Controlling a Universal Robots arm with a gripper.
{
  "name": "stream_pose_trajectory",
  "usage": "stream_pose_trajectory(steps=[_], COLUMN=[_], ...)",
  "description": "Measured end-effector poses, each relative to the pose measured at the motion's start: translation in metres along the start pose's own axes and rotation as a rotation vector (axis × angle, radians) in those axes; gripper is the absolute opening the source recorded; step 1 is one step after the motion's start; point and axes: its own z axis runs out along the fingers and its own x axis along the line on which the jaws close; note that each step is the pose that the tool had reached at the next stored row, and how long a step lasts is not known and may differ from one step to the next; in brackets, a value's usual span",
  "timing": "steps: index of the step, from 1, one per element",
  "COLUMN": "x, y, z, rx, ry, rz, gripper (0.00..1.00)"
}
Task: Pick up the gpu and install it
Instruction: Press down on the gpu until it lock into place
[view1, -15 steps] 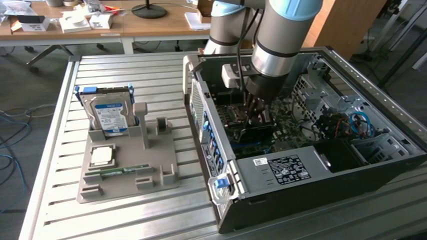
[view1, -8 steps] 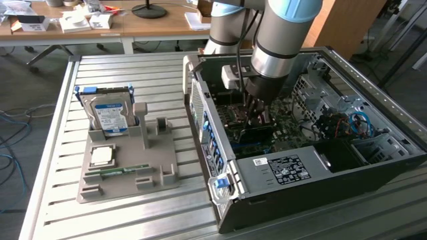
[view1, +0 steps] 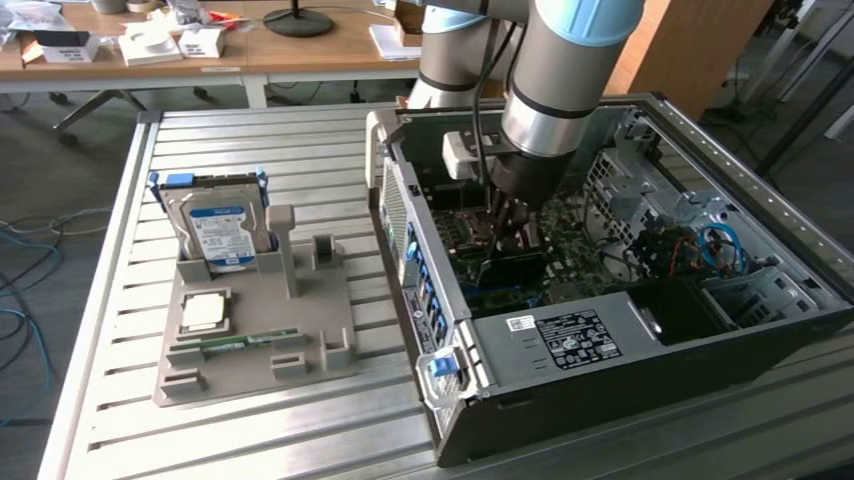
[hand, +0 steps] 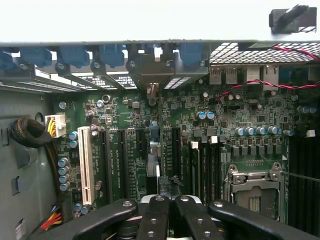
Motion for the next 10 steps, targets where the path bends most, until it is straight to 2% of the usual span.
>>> stream_pose_trajectory(steps=[10], x=[-0.0001], y=[0.0000], z=[0.0003], rx=[0.0002], ry=[-0.0009], rz=[0.000], gripper=[0.11])
